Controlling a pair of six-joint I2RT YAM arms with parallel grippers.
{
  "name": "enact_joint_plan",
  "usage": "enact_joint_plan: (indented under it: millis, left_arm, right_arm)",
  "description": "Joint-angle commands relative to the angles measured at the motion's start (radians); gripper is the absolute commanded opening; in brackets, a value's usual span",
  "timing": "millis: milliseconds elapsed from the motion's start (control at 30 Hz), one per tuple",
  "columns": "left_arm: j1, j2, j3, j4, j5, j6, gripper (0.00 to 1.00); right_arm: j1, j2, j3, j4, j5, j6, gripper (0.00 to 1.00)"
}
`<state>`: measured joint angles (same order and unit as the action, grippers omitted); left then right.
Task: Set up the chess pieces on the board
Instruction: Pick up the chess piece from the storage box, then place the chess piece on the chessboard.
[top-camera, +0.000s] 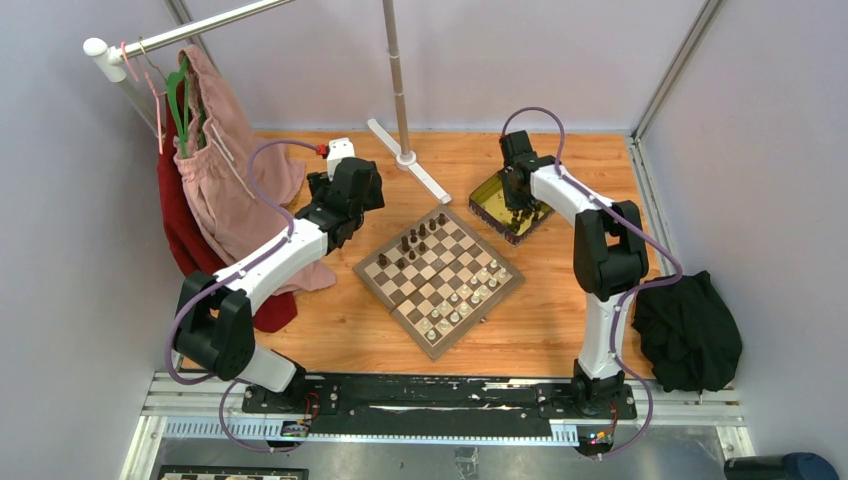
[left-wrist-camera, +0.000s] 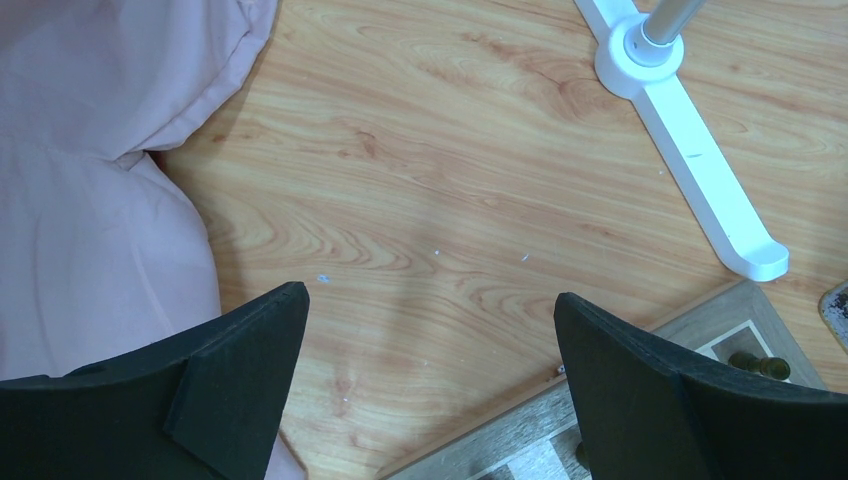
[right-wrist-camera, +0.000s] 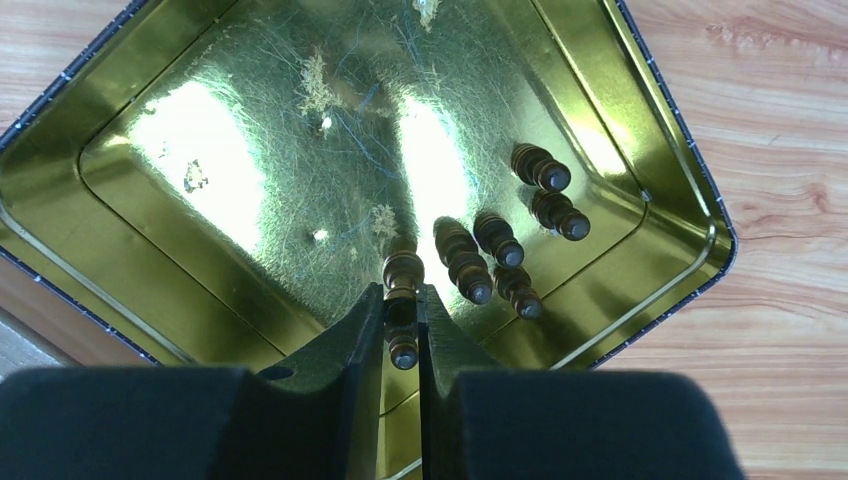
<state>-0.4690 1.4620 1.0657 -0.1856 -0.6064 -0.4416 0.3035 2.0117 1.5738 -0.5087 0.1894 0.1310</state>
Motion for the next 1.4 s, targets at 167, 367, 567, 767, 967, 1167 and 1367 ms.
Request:
enact_joint_plan:
  millis: [167, 367, 567, 767, 967, 1167, 1367]
  left_arm:
    - [-0.007, -0.04, -0.02, -0.005, -0.029, -0.021, 1.0]
    - [-0.007, -0.09, -0.049, -0.02, -0.042, -0.046, 1.0]
    - [-0.007, -0.168, -0.094, -0.036, -0.054, -0.079, 1.0]
    - [-0.008, -0.247, -0.128, -0.065, -0.076, -0.113, 1.0]
    - [-0.008, -0.338, -0.168, -0.08, -0.104, -0.139, 1.0]
    - [-0.008, -0.43, -0.191, -0.097, -0.148, -0.149, 1.0]
    - [-0.008, -0.534, -0.187, -0.136, -0.191, -0.148, 1.0]
  right_arm:
    - [0.021, -0.032, 0.04, -0.014, 0.029, -0.03, 0.0]
    - [0.061, -0.085, 0.042, -0.021, 0.022, -0.038, 0.0]
    - [0.116, -0.145, 0.046, -0.039, 0.035, -0.05, 0.0]
    - [0.191, -0.201, 0.05, -0.064, 0.036, -0.054, 0.0]
    - [0.294, -0.232, 0.057, -0.092, 0.043, -0.061, 0.0]
    - [0.392, -0.229, 0.085, -0.116, 0.04, -0.057, 0.0]
    - [0.483, -0.206, 0.124, -0.134, 0.041, -0.055, 0.0]
